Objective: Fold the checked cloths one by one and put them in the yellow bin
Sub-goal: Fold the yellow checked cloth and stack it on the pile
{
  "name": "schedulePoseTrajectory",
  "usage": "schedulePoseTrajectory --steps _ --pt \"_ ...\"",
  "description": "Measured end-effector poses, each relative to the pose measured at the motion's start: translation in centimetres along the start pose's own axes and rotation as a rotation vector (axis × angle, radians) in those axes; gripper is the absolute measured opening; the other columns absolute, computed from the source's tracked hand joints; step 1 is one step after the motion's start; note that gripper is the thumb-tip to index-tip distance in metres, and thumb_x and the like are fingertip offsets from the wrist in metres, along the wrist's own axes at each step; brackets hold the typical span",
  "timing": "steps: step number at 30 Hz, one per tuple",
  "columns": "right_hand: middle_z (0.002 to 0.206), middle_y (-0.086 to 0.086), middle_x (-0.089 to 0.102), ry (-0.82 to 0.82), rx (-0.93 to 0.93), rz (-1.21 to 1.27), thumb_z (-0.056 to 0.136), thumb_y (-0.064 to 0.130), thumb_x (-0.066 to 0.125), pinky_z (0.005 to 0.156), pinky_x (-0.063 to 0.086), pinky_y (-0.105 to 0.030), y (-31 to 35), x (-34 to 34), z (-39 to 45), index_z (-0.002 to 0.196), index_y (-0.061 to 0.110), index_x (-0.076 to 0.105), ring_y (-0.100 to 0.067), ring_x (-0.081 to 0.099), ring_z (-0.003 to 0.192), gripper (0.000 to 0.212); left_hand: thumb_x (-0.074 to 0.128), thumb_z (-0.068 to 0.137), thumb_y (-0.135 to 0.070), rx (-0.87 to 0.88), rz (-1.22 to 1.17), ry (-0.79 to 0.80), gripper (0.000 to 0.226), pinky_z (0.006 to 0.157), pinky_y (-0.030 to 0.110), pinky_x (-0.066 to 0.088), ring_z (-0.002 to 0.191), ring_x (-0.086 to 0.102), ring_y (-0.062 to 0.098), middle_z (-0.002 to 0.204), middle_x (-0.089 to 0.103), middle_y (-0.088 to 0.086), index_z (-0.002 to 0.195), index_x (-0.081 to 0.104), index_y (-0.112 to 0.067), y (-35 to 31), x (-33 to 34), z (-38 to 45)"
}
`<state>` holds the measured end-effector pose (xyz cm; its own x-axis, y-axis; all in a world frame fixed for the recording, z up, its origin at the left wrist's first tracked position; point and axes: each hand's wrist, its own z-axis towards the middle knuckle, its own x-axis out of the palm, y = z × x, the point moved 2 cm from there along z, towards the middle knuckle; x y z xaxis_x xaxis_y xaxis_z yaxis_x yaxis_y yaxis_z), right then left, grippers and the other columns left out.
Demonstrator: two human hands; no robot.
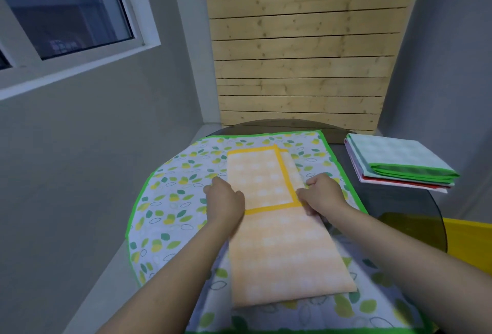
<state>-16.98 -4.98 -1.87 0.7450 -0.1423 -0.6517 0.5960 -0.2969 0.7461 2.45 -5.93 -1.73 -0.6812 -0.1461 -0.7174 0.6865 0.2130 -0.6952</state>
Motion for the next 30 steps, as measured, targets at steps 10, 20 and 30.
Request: schedulePoseTrajectory --steps 10,20,30 --pt "0.056 -0.011 0.054 0.104 0.176 0.425 0.085 0.004 0.064 0.046 0.044 -0.019 -0.7 -0.3 1.4 0.061 0.007 0.048 -0.014 0.052 0.031 0.029 0.054 0.087 -0.01 -0.126 -0.203 0.008 0.04 0.047 0.025 0.04 0.041 0.044 0.013 0.025 0.041 -0.005 0.053 0.034 -0.012 0.7 0.3 1.7" --pt "0.08 -0.009 0.06 0.332 0.112 0.666 0.093 0.024 0.055 0.065 0.059 -0.026 -1.7 -2.1 0.6 0.087 0.006 0.055 -0.018 0.067 0.079 0.019 0.044 0.084 -0.026 -0.222 -0.763 0.138 0.022 0.051 0.027 0.034 0.047 0.042 0.014 0.061 0.058 0.003 0.063 0.041 -0.019 1.2 -0.3 0.0" --pt "0.077 -0.006 0.059 0.481 0.072 0.874 0.097 0.021 0.045 0.051 0.051 -0.017 -2.1 -3.0 -0.4 0.088 0.004 0.066 -0.01 0.058 0.057 0.028 0.047 0.094 -0.029 -0.061 -0.738 0.309 0.035 0.064 0.027 0.041 0.066 0.054 0.016 0.072 0.063 0.004 0.072 0.07 -0.015 1.8 -2.6 -4.2"
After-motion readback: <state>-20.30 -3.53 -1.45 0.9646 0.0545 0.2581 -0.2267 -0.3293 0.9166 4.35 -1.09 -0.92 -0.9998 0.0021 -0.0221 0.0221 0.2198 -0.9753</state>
